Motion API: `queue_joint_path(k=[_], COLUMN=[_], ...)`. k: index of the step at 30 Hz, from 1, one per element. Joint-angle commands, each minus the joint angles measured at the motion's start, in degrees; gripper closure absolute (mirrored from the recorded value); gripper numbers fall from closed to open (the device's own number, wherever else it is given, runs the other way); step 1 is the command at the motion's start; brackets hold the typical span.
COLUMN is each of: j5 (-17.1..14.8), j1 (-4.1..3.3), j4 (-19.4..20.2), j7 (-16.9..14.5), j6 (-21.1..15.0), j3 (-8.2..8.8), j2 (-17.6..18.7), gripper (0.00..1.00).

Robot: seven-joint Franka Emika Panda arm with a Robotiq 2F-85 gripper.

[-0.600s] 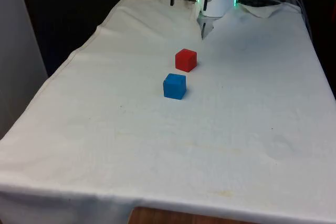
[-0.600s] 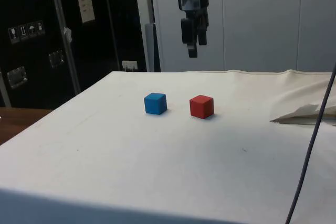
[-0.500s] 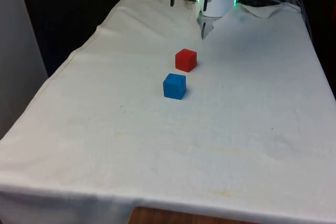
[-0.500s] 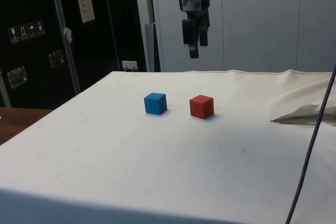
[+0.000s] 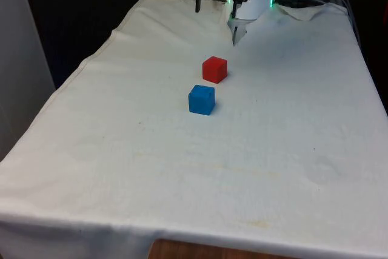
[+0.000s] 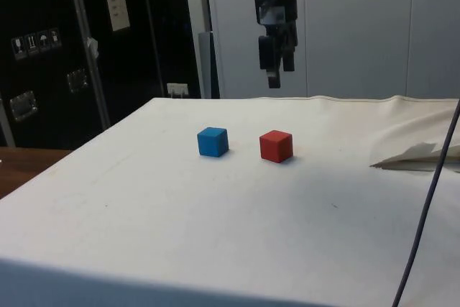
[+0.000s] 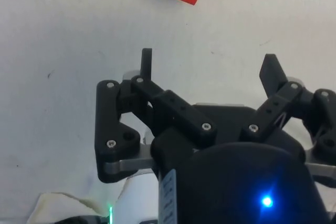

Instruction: Stack the two cubes.

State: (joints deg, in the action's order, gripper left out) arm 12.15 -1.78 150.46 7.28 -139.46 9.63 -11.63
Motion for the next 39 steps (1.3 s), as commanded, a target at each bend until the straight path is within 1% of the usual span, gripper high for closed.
queue_joint_path(k=[1,7,8,9,14,16,17,18,20,21,22,23,24,25,33,34,36,39], j5=[0.3,-0.5,-0.1,-0.9,-2.3,-3.4,-2.5,-3.8,-4.7,-5.7,-5.7,-6.5,-5.7,-7.0,-11.3,-10.1,-12.7,-13.8], j1=[0.17,0.06,0.00,0.00,-0.06,-0.11,0.06,-0.11,-0.11,-0.11,-0.11,-0.11,0.00,-0.11,-0.11,0.00,-0.11,-0.06], j4=[0.1,0.2,0.1,0.2,0.2,0.0,0.0,0.0,-0.2,-0.3,-0.3,-0.5,-0.5,-0.6,-1.3,-1.4,-1.7,-1.9], j7=[0.7,2.3,2.1,2.8,3.6,3.9,4.0,4.0,4.0,4.0,4.0,4.0,4.1,4.0,3.8,4.1,3.7,3.7], j6=[-1.2,-4.1,-2.9,-5.1,-7.4,-8.5,-7.7,-8.9,-9.5,-10.1,-10.1,-10.7,-10.0,-11.1,-13.5,-12.9,-14.3,-14.8], j3=[-0.06,0.23,0.11,0.29,0.29,0.29,0.23,0.29,0.23,0.17,0.17,0.11,0.17,0.06,-0.29,-0.11,-0.46,-0.57], j2=[0.5,3.0,2.4,4.0,6.3,7.5,7.1,8.0,8.8,9.6,9.6,10.3,10.0,10.8,14.2,14.0,15.3,16.1], gripper=[0.00,0.00,0.00,0.00,0.00,0.00,0.00,0.00,0.00,0.00,0.00,0.00,0.00,0.00,0.00,0.00,0.00,0.00])
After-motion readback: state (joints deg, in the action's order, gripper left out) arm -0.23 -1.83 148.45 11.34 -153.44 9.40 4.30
